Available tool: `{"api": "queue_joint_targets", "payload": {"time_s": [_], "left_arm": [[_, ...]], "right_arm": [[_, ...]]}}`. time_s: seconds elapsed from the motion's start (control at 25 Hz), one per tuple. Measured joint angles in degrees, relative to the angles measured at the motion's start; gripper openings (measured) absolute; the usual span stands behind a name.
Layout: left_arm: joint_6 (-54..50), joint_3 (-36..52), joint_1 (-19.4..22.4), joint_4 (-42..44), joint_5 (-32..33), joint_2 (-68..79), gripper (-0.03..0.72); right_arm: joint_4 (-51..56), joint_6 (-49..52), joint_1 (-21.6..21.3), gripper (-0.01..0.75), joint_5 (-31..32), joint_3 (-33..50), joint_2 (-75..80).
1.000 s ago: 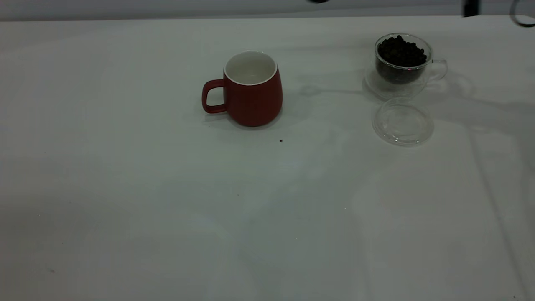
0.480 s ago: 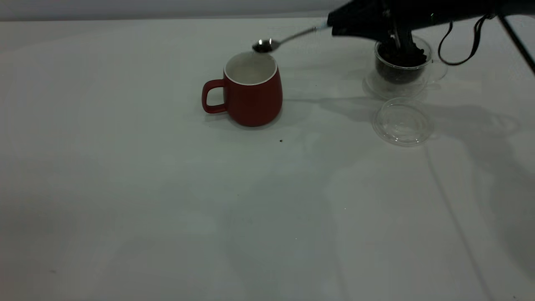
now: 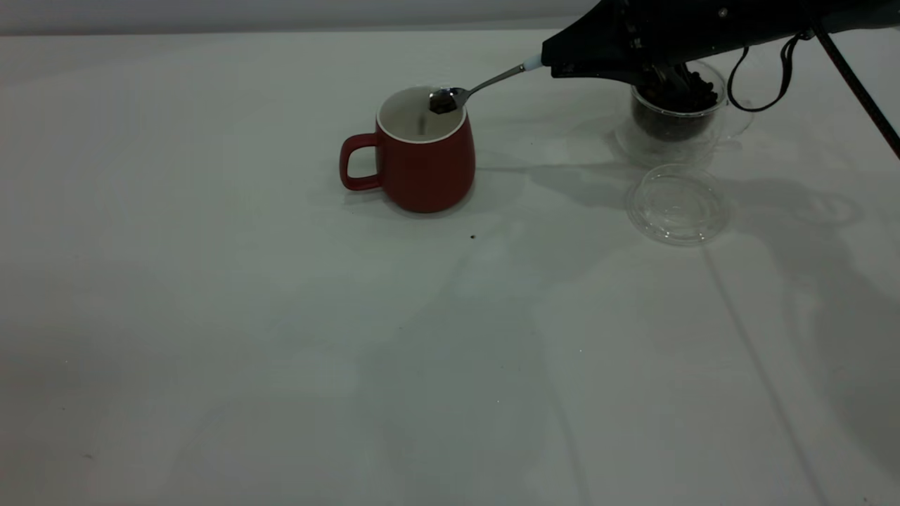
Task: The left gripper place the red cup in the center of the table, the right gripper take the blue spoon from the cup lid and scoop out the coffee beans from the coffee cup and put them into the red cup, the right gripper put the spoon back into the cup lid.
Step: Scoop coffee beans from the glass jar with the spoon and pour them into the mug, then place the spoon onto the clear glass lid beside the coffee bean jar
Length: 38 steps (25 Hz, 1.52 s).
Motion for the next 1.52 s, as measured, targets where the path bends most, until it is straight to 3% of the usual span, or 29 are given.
{"api": "queue_joint_targets", "payload": {"time_s": [0.24,0.44,0.84,1.04,1.2,1.52], "left_arm": [[0.0,0.0,0.0,0.0,0.0,0.0,0.587],[0.0,0.0,0.0,0.0,0.0,0.0,0.587],[0.0,0.0,0.0,0.0,0.0,0.0,0.587],[0.0,0.0,0.0,0.0,0.0,0.0,0.587],[0.0,0.0,0.0,0.0,0.0,0.0,0.587],[0.0,0.0,0.0,0.0,0.0,0.0,0.587]], "right_arm": [[-0.1,-12.0,1.7,0.108,-2.5,0.0,-1.1],[-1.9,-16.4,3.0,0.108,-5.9,0.0,-3.2],[-18.1,-9.4,3.1,0.108,-7.1,0.0,-15.8],[-24.6,-1.5,-2.5,0.108,-3.3,0.9,-23.0],[-24.5,-0.5,-9.2,0.107,-2.6,7.9,-25.9],[-6.9,-12.2,-21.1,0.107,-7.2,28.2,-26.7]]}}
